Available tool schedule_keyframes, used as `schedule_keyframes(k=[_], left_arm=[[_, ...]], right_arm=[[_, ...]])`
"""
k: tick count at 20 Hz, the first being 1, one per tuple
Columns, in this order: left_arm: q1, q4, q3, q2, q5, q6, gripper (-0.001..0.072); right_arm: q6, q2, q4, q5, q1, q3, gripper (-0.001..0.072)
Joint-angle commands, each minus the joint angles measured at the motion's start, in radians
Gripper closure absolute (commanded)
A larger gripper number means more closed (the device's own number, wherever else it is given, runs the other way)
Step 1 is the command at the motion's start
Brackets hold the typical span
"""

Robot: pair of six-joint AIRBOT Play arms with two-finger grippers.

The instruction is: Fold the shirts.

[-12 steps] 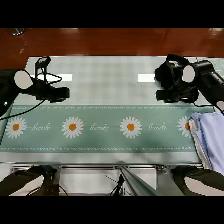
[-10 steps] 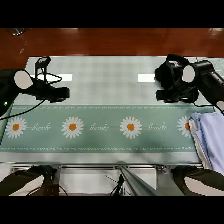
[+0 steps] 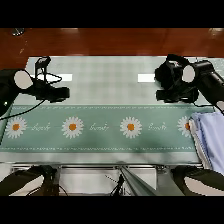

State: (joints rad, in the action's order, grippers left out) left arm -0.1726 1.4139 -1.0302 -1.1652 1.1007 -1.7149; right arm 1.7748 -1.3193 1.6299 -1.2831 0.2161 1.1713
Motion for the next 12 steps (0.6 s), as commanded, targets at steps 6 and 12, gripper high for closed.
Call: schedule_keyframes(k=[6, 12], left_arm=[[0.0, 0.001, 0.001, 0.0, -0.033, 0.0, 0.0683], [0.005, 0.217, 0.002, -0.021, -0.484, 0.025, 0.0003]], right_arm=[[0.0, 0.0, 0.06, 0.159, 0.001, 0.0, 0.0675], [0.12, -0.01, 0.397, 0.627, -0.055, 0.014, 0.0093]])
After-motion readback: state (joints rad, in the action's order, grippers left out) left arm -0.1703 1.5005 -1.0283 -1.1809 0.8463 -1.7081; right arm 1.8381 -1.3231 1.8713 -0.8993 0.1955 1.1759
